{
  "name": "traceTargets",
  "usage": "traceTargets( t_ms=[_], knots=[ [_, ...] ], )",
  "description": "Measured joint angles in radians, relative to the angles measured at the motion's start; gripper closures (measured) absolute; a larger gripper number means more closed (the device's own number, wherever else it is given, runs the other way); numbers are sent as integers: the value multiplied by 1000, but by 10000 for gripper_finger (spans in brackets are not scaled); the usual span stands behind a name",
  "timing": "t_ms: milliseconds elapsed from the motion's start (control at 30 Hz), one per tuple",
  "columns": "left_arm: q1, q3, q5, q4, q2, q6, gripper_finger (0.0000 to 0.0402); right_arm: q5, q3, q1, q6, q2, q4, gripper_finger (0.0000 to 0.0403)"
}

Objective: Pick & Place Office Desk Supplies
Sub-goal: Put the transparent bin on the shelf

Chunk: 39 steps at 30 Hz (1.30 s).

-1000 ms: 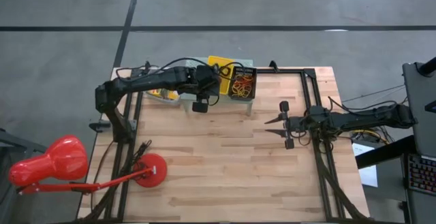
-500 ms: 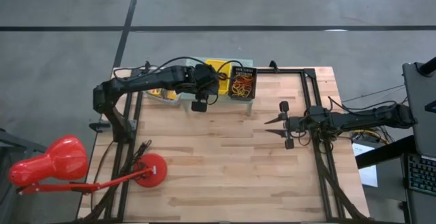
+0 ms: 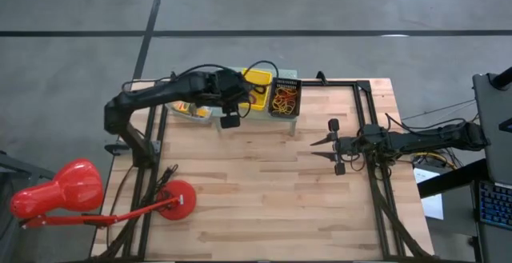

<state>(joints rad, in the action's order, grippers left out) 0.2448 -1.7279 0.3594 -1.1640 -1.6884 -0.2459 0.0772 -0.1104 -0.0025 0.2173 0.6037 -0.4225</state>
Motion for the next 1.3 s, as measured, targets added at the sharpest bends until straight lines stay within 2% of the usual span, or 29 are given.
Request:
traceTargets(
  t_ms=[167, 367, 633, 867, 1000, 1100, 1233, 1300],
  knots=[
    [-31, -86, 0, -156, 21, 211, 304, 0, 0, 0, 0, 0, 0, 282],
    [-47, -100, 0, -233, 47, 350, 304, 0, 0, 0, 0, 0, 0, 282],
    [-44, -98, 0, -387, 50, 784, 304, 0, 0, 0, 0, 0, 0, 282],
    [-44, -13, 36, -389, 51, 805, 291, 0, 0, 0, 0, 0, 0, 282],
    [-44, 80, 36, -379, 51, 855, 246, 0, 0, 0, 0, 0, 0, 282],
    [-40, 148, 81, -378, 51, 882, 207, 0, 0, 0, 0, 0, 0, 282],
    [-37, 258, 187, -377, 51, 823, 171, 0, 0, 0, 0, 0, 0, 282],
    [-37, 321, 196, -360, 52, 799, 161, 0, 0, 0, 0, 0, 0, 282]
  ],
)
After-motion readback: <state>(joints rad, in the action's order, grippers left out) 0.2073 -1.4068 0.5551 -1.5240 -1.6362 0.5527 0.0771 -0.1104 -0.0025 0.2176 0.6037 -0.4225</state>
